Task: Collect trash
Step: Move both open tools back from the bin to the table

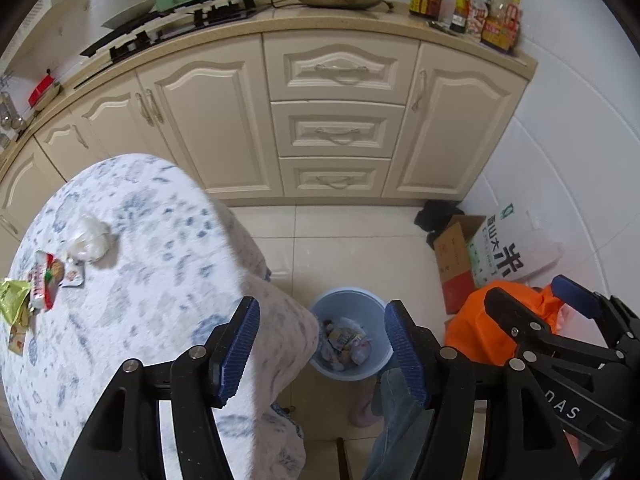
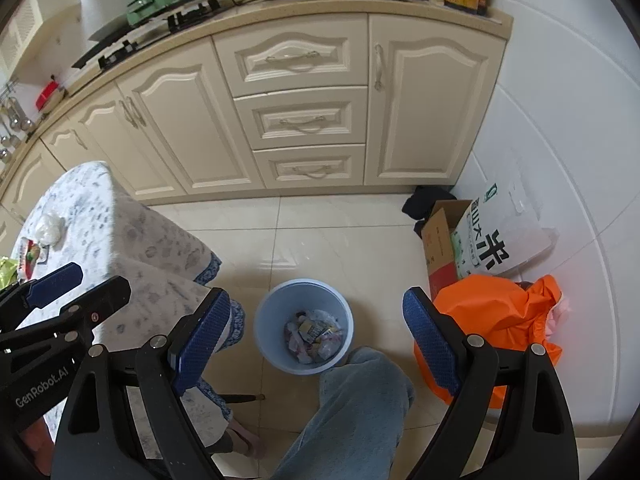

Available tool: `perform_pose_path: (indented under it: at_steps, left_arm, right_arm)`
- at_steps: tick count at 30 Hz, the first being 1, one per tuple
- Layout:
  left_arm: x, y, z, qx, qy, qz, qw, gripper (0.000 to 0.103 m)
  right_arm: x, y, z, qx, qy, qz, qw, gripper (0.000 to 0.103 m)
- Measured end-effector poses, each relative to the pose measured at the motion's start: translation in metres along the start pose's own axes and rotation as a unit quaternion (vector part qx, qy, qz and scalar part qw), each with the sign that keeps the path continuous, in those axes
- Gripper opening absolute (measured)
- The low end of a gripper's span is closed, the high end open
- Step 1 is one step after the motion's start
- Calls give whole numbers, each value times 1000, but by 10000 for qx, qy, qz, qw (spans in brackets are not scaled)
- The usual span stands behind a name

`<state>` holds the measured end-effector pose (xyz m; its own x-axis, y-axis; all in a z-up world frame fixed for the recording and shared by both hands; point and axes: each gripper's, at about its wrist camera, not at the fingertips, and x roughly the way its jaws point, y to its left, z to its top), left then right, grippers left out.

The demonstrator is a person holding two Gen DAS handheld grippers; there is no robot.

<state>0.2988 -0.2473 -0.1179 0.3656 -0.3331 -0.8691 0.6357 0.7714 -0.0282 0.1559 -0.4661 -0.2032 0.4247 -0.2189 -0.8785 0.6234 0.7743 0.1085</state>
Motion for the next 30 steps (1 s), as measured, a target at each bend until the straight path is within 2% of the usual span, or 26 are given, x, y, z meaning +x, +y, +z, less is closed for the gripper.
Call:
perform_pose_path:
  at_steps: [9, 16, 25, 30]
  left_arm:
    - [-47, 55, -32, -465, -263, 203, 9984, 62]
    - [-85, 117, -62, -1008, -444, 552, 9924, 67]
    - [-119, 212, -97, -1896, -510, 1046, 9749, 68]
    - [-126, 263, -111, -2219, -568, 1279, 9650, 69]
  right_arm:
    - [-20, 56, -4, -475, -147, 252, 9984, 93]
    - [-26, 119, -4, -977, -177, 572, 9934, 94]
    - [-24, 209, -12, -1658, -81, 995, 9811, 94]
    - [-17, 257, -16, -1994, 44, 1147, 9732, 94]
